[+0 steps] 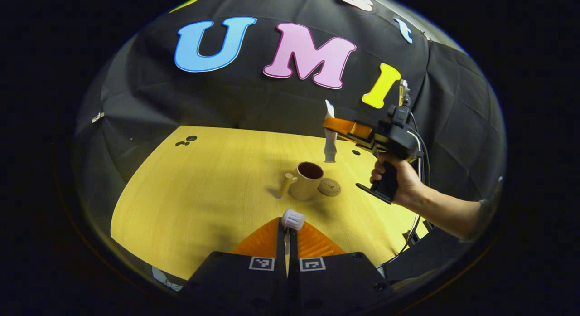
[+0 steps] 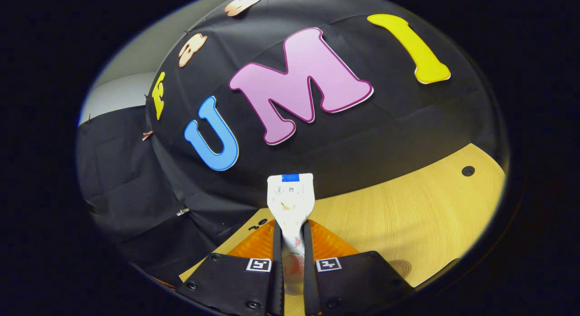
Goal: Put the toothbrush and toothpaste on the desktop into the cup, then pick up the cup and place it on the coaster on the desktop.
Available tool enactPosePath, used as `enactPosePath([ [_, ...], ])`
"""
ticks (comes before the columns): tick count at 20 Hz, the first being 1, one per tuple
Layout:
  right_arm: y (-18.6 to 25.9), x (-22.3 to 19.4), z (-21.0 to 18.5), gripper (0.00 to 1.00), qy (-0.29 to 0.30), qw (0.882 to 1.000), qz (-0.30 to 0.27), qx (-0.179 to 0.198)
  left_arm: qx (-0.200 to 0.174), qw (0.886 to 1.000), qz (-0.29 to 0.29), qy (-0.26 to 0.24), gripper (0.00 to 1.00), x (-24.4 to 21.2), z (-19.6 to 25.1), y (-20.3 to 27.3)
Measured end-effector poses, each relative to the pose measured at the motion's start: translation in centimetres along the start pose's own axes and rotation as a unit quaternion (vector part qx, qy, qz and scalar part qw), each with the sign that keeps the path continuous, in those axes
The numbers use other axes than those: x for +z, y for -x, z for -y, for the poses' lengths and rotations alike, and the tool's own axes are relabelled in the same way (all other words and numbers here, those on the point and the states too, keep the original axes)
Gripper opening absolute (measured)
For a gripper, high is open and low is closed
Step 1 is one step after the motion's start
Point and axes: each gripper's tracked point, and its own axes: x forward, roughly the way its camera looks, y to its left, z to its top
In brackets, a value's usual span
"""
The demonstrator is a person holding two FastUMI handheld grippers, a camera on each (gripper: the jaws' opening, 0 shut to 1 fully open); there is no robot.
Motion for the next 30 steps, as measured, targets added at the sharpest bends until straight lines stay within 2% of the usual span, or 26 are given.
enactPosePath([
  [4,-2.7,-3.0,1.5,0.21,0.021,0.999,-0.026,-0.010,0.015,1.000,-0.004,0.014,0.06,-0.5,-0.3,0.2],
  [7,-3.0,-4.6,2.6,0.20,0.044,0.998,-0.043,-0.025,0.023,1.000,-0.006,0.016,0.06,-1.3,-0.8,0.6],
  [10,-2.8,-5.5,2.4,0.21,0.054,0.997,-0.057,-0.023,0.024,1.000,-0.004,0.019,0.06,-0.8,-1.0,0.7],
  [14,-2.0,-6.5,2.0,0.30,0.057,0.995,-0.077,-0.025,0.020,1.000,-0.005,0.021,0.06,-0.7,-1.0,0.7],
  [15,-1.5,-6.8,1.9,0.24,0.061,0.994,-0.082,-0.027,0.019,1.000,-0.006,0.020,0.06,-0.8,-1.0,0.7],
  [16,-1.2,-7.0,2.2,0.31,0.066,0.994,-0.085,-0.033,0.017,1.000,-0.007,0.019,0.06,-0.7,-1.0,0.7],
  [17,-0.9,-7.2,2.2,0.24,0.068,0.993,-0.090,-0.036,0.015,1.000,-0.007,0.018,0.06,-0.7,-1.0,0.5],
  [18,-0.6,-7.5,2.2,0.31,0.066,0.993,-0.094,-0.038,0.013,1.000,-0.006,0.018,0.06,-0.5,-1.0,0.5],
  [19,-0.3,-7.8,2.4,0.24,0.064,0.992,-0.100,-0.041,0.012,1.000,-0.006,0.018,0.06,-0.5,-1.0,0.4],
  [20,0.1,-8.0,2.3,0.34,0.063,0.992,-0.103,-0.043,0.012,1.000,-0.006,0.017,0.06,-0.4,-1.1,0.4],
  [23,1.0,-8.7,2.6,0.39,0.066,0.990,-0.114,-0.050,0.011,1.000,-0.005,0.018,0.06,-0.2,-1.2,0.3],
  [24,1.3,-8.7,2.6,0.30,0.066,0.990,-0.116,-0.050,0.010,1.000,-0.004,0.018,0.06,-0.1,-1.1,0.3],
  [25,1.5,-8.5,2.3,0.30,0.063,0.991,-0.112,-0.046,0.009,1.000,-0.005,0.016,0.06,-0.1,-1.0,0.2],
  [26,1.7,-8.2,2.2,0.40,0.063,0.991,-0.109,-0.048,0.008,1.000,-0.005,0.014,0.06,0.0,-1.0,0.3],
  [30,2.9,-7.5,2.5,0.43,0.049,0.991,-0.108,-0.059,0.001,1.000,0.001,0.007,0.06,0.7,-0.8,0.5],
])
